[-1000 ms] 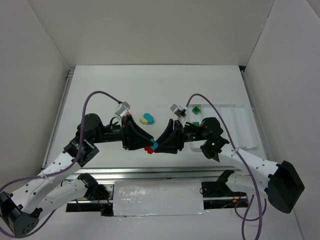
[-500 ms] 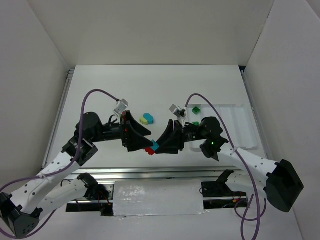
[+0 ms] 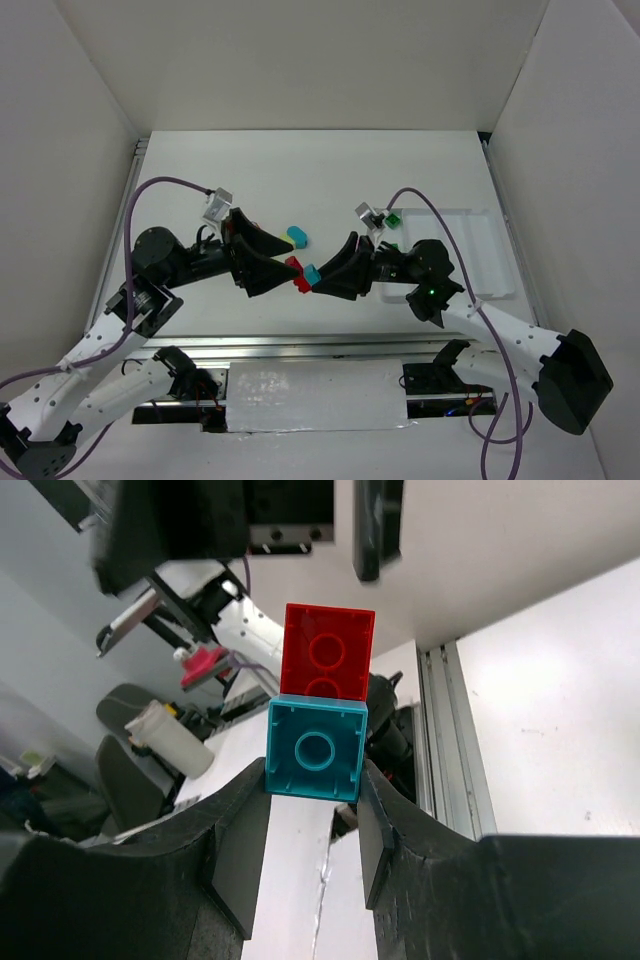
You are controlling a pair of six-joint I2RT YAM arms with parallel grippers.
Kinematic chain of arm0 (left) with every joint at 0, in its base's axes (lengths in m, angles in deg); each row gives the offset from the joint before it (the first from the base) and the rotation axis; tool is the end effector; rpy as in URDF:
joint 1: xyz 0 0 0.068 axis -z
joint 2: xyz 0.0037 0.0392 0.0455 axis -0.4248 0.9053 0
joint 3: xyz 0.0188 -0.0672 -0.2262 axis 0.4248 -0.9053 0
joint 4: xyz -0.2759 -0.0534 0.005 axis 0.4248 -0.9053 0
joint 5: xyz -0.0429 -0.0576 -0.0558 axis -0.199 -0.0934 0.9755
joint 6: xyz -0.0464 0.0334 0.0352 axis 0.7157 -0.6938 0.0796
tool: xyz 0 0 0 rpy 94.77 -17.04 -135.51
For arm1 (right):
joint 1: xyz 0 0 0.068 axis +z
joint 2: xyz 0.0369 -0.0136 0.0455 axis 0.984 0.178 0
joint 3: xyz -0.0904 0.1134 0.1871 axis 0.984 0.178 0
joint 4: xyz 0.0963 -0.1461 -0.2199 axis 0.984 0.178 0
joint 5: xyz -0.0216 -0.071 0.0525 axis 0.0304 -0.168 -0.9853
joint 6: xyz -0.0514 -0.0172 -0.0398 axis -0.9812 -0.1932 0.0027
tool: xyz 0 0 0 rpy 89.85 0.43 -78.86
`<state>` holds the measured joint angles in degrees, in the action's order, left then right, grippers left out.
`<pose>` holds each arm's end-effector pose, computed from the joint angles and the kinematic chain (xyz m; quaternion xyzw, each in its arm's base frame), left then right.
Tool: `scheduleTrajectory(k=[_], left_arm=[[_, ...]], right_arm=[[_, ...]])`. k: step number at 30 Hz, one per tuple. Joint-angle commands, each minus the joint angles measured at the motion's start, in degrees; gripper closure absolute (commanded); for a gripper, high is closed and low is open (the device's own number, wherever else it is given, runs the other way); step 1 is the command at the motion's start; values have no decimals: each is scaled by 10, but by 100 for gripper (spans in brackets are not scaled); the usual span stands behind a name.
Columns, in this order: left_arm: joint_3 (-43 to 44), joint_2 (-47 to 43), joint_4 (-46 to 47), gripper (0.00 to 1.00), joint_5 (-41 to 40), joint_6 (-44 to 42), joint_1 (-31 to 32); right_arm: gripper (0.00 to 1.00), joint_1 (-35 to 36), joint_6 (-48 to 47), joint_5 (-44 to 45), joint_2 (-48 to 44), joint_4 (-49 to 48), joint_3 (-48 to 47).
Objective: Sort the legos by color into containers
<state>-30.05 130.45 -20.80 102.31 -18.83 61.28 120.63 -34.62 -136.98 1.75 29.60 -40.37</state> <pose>0.1684 -0.1596 0.3788 0.1908 0.6174 -0.6097 0.4589 0.1744 0.2036 0.2685 -0.3101 0.5436 0.6796 0.3827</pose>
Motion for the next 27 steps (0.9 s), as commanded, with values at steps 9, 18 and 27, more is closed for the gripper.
scheduleTrajectory(k=[9, 18, 27], left_arm=[[-41, 13, 119, 1, 52, 33, 0], [-45, 11, 135, 49, 66, 41, 0], [-50, 16, 139, 43, 62, 43, 0]], right_arm=[[100, 0, 26, 42, -36, -86, 2], [100, 0, 47, 61, -20, -113, -6], [100, 12, 57, 56, 8, -127, -14]])
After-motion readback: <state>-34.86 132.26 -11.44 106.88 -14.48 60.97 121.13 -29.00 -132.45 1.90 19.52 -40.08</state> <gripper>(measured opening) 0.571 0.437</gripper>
